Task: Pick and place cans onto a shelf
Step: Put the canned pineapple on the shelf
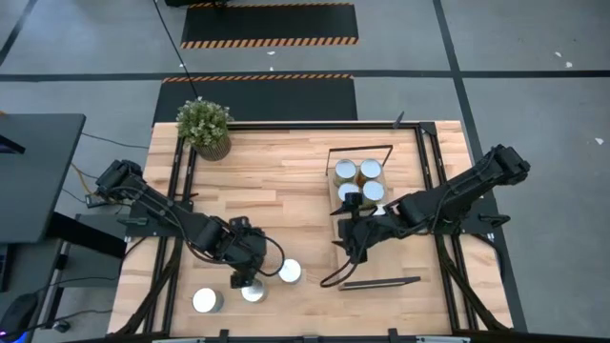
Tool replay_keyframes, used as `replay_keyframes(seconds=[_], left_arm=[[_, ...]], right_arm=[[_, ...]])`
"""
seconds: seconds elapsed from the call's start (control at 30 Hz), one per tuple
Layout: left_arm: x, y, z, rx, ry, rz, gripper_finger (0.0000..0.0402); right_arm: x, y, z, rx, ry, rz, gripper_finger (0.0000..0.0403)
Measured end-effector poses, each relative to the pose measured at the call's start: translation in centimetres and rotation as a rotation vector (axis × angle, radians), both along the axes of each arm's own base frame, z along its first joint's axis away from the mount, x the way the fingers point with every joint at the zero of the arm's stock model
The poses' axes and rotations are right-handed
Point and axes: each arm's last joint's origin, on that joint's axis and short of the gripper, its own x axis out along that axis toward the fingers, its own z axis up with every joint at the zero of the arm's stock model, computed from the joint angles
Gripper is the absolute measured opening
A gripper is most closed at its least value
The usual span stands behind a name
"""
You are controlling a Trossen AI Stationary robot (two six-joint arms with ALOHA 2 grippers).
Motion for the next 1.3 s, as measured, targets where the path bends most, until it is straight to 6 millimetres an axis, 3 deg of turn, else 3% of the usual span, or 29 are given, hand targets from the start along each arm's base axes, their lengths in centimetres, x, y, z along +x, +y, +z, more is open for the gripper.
replay_keyframes(seconds=[0.2,0.33,0.7,0.83,1.13,1.3], left_arm=[[-1.7,0.8,-0.4,-0.002,0.218,0.08,0.0389],[-2.2,0.4,-0.5,-0.039,0.259,0.138,0.0389],[-1.6,-4.3,-0.9,-0.357,0.196,0.319,0.0389],[-1.4,-6.1,0.1,-0.433,0.196,0.395,0.0389],[-0.2,-9.1,0.9,-0.317,0.27,0.474,0.0389],[-1.0,-10.4,0.8,-0.182,0.351,0.472,0.0389]], right_arm=[[1.2,0.5,-2.2,-0.034,0.053,-0.011,0.0364],[1.6,0.4,-3.1,-0.064,0.092,-0.016,0.0364],[1.3,-0.5,-2.0,-0.185,0.07,0.004,0.0364],[1.1,-0.7,-1.5,-0.208,0.056,0.005,0.0364],[1.0,-0.8,-1.4,-0.238,0.067,0.033,0.0364],[1.1,-0.8,-1.4,-0.239,0.065,0.039,0.0364]])
